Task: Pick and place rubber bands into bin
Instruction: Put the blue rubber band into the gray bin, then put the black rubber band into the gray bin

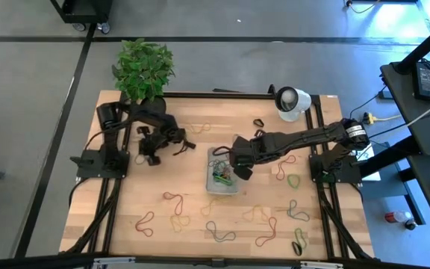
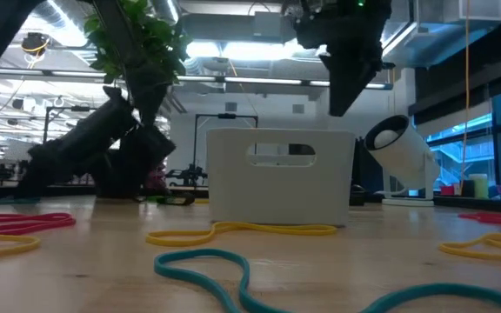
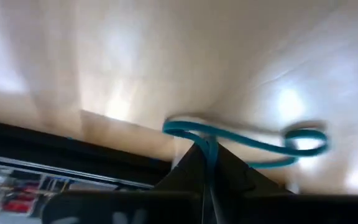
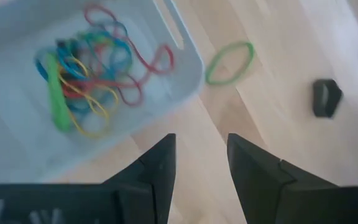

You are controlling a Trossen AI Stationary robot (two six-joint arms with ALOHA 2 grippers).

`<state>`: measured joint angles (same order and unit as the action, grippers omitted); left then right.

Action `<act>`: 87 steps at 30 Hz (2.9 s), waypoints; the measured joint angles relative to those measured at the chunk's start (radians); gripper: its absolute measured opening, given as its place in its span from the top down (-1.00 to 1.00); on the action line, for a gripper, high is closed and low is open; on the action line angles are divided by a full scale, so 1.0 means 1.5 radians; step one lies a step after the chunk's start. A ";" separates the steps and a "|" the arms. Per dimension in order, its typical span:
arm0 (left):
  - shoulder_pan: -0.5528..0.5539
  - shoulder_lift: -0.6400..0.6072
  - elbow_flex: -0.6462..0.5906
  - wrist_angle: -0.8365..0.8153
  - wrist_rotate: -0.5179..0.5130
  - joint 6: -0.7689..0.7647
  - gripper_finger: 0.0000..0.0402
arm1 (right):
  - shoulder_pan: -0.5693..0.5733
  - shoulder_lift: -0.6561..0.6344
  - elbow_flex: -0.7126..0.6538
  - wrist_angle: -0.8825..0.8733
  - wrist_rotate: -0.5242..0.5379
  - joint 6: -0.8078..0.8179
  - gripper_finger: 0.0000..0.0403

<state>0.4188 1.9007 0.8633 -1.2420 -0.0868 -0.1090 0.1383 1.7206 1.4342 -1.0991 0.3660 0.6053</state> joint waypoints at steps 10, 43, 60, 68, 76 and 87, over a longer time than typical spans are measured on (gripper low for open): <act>-0.079 -0.188 0.063 -0.061 0.034 -0.192 0.98 | 0.076 -0.144 -0.109 -0.048 0.079 0.009 0.27; -0.318 -0.109 0.394 0.362 -0.055 -0.280 0.99 | 0.132 -0.637 -0.766 0.651 -0.141 0.100 0.62; -0.308 0.073 0.394 0.489 0.088 -0.303 0.66 | 0.132 -0.637 -0.766 0.671 -0.155 0.102 0.62; -0.308 0.070 0.395 0.492 0.077 -0.253 0.26 | 0.132 -0.637 -0.766 0.671 -0.158 0.101 0.62; -0.299 0.046 0.449 0.384 0.070 -0.232 0.17 | 0.132 -0.637 -0.766 0.672 -0.159 0.100 0.62; -0.291 0.013 0.463 0.361 0.035 -0.241 0.36 | 0.131 -0.633 -0.765 0.684 -0.159 0.100 0.62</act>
<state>-0.0170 1.9202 1.5574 -0.7003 -0.0348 -0.4704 0.3350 0.7713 0.2867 -0.0733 0.1272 0.7552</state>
